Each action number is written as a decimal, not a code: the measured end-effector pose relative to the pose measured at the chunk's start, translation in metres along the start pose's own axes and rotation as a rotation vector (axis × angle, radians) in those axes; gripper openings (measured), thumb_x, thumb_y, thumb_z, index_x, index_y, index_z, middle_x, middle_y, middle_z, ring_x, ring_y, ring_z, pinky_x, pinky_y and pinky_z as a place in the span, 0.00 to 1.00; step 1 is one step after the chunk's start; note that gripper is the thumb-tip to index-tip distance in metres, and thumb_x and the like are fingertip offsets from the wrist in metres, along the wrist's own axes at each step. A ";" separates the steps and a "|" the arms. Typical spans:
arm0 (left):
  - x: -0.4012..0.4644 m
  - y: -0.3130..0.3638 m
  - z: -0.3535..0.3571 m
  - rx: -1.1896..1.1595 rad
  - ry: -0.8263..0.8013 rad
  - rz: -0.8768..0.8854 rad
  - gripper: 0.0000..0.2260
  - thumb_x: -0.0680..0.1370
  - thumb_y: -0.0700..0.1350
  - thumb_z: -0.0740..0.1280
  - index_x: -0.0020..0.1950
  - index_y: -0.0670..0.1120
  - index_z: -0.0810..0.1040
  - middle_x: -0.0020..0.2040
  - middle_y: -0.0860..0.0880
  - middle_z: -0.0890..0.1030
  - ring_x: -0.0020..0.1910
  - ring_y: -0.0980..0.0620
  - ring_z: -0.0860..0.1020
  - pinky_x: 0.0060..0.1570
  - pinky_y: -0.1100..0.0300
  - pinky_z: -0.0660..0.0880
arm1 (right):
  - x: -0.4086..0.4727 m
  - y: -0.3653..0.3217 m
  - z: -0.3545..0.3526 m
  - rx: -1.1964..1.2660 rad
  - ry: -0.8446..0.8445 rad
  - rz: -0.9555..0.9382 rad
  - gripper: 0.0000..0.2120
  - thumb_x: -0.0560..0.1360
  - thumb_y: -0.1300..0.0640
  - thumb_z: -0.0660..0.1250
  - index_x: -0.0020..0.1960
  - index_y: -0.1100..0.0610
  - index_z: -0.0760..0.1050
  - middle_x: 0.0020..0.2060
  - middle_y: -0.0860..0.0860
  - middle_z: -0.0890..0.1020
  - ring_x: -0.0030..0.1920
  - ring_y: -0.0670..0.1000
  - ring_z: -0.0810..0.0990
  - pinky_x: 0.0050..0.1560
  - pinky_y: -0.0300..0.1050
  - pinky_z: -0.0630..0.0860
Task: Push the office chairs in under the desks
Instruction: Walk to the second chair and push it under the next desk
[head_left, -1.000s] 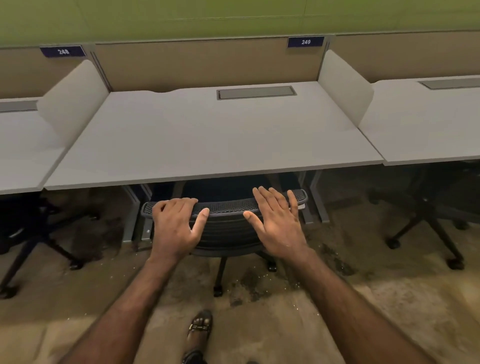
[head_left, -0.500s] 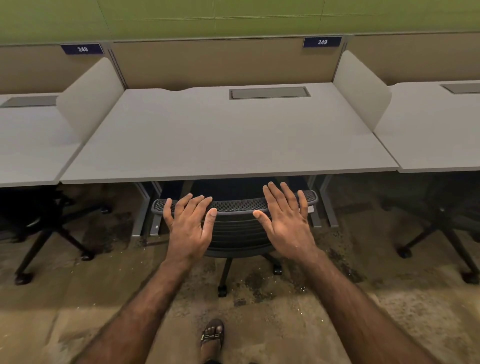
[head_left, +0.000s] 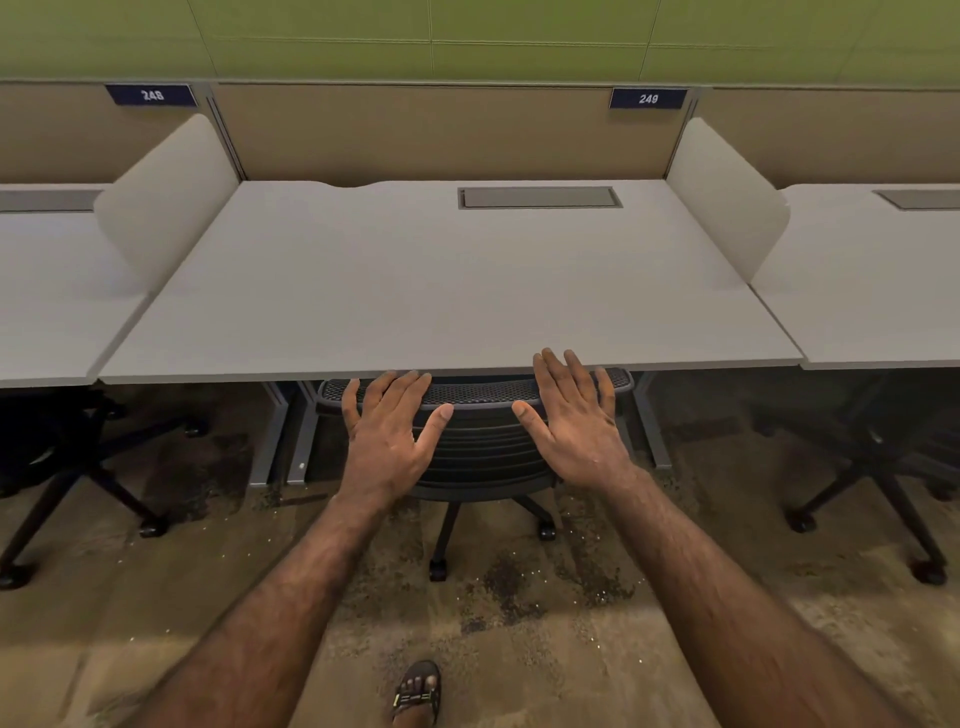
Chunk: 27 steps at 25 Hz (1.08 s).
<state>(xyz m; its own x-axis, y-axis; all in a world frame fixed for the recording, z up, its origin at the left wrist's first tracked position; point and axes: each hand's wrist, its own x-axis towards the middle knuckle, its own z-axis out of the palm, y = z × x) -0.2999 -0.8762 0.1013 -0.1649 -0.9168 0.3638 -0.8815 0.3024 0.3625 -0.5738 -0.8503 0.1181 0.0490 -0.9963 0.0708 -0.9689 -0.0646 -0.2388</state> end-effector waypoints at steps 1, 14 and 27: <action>0.006 -0.002 0.002 0.005 -0.004 0.002 0.28 0.85 0.67 0.52 0.77 0.54 0.74 0.77 0.54 0.75 0.81 0.52 0.64 0.82 0.42 0.46 | 0.008 0.001 0.000 -0.001 -0.016 0.006 0.43 0.80 0.24 0.32 0.89 0.46 0.37 0.87 0.43 0.38 0.85 0.45 0.30 0.82 0.57 0.25; 0.054 -0.023 0.025 0.059 0.024 0.061 0.28 0.85 0.68 0.51 0.74 0.51 0.72 0.70 0.51 0.77 0.74 0.49 0.70 0.78 0.47 0.54 | 0.059 0.009 0.008 -0.014 -0.049 0.019 0.44 0.79 0.21 0.33 0.88 0.44 0.36 0.87 0.41 0.37 0.82 0.43 0.28 0.75 0.50 0.16; 0.035 0.001 0.009 0.109 -0.121 0.172 0.40 0.83 0.72 0.45 0.86 0.46 0.57 0.86 0.44 0.59 0.86 0.44 0.52 0.84 0.39 0.43 | 0.018 -0.009 0.012 -0.032 0.066 0.098 0.44 0.83 0.23 0.43 0.89 0.46 0.38 0.87 0.43 0.36 0.86 0.46 0.31 0.83 0.57 0.28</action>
<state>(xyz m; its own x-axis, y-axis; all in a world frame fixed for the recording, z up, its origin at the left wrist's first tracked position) -0.3104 -0.9104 0.1065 -0.3627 -0.8807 0.3046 -0.8775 0.4328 0.2065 -0.5617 -0.8682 0.1099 -0.0613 -0.9917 0.1130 -0.9756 0.0357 -0.2166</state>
